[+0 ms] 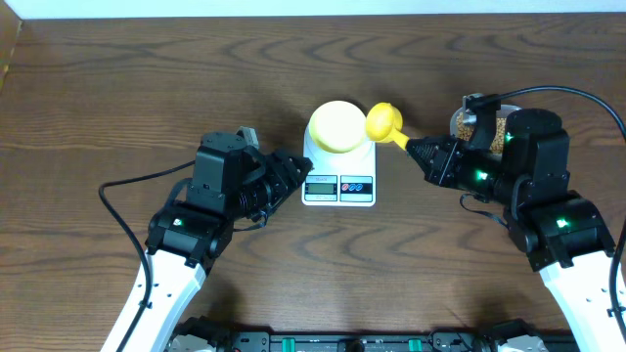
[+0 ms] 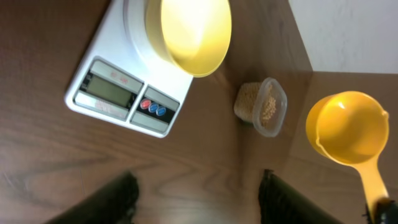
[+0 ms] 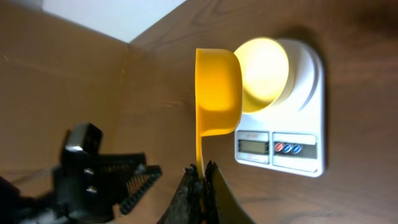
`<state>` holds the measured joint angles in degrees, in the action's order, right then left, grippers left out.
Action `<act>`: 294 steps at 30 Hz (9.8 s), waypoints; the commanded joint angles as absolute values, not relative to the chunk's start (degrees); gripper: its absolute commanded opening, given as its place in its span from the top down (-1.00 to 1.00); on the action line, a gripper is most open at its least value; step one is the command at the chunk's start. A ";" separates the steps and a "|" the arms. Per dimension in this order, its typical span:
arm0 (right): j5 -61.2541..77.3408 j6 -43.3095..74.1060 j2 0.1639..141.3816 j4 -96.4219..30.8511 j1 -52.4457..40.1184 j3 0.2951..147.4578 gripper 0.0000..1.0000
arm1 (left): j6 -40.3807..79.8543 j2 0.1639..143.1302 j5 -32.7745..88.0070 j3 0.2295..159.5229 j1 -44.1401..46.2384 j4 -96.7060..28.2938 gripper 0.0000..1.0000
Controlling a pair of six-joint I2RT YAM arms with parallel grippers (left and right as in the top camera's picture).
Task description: Scoop item into bowl and weigh 50g on scale
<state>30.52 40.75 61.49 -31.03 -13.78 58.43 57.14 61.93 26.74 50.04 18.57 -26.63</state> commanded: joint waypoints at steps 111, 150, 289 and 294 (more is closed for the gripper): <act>44.51 46.63 64.79 -15.25 5.58 59.33 0.98 | 11.18 107.74 0.38 60.86 39.57 -18.52 0.86; 44.56 45.10 64.79 -16.56 5.58 59.33 0.98 | 11.68 111.46 -3.05 60.20 39.57 -22.65 0.86; 24.56 17.98 74.39 -3.86 12.03 59.33 0.98 | 17.69 60.23 -2.20 61.95 13.30 -50.13 -0.97; 24.56 24.32 74.37 -3.81 12.29 59.33 0.98 | 17.69 60.23 -2.20 61.95 13.30 -50.13 -0.97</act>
